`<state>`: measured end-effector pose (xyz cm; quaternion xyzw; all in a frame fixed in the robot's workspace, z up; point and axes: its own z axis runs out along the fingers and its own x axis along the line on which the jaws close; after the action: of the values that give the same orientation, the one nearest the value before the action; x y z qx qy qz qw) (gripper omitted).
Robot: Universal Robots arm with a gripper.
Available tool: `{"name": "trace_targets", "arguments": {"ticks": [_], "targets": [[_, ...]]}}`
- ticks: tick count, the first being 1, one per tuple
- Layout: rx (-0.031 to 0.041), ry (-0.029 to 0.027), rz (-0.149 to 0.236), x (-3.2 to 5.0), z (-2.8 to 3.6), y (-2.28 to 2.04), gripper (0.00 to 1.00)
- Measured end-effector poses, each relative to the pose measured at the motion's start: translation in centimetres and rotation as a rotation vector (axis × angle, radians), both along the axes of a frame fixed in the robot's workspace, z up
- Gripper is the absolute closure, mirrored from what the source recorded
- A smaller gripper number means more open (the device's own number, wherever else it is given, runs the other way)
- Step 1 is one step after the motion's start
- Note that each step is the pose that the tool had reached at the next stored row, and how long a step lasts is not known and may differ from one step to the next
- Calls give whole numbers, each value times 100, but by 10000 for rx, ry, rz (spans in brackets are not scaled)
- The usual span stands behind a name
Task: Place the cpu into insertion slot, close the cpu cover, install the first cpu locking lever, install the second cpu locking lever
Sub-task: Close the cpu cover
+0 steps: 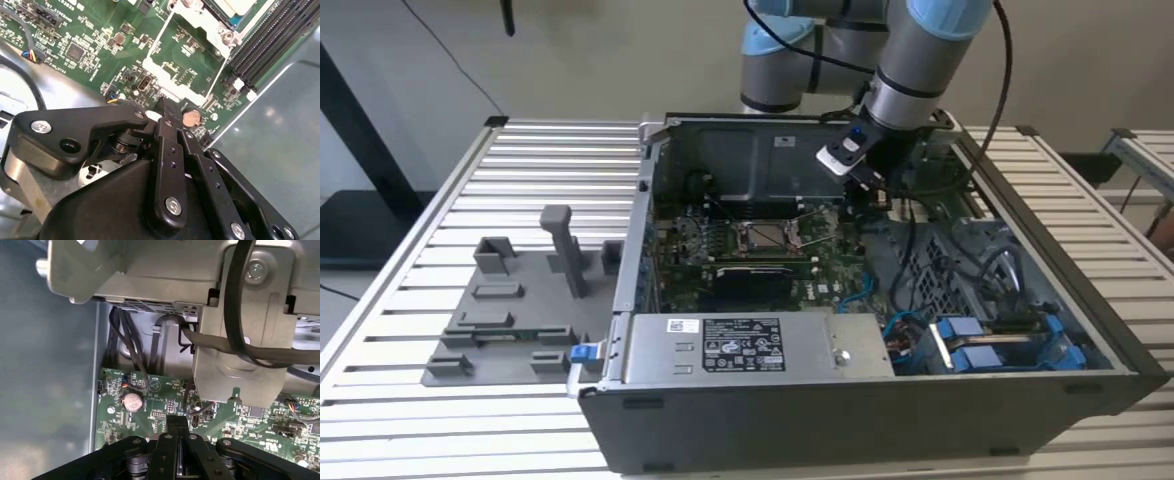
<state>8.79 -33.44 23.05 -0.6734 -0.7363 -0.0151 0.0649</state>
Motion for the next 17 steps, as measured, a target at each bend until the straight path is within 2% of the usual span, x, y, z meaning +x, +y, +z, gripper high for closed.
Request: {"name": "trace_targets", "arguments": {"ticks": [6, 8, 9, 11, 12, 17], "targets": [[11, 0, 0, 4, -104, 3, 89], [9, 9, 2, 11, -112, 3, 89], [11, 49, 0, 15, -113, 2, 89], [11, 189, 1, 22, -113, 3, 89], [12, 317, 1, 28, -114, 3, 89], [12, 424, 5, 33, -109, 2, 89]]}}
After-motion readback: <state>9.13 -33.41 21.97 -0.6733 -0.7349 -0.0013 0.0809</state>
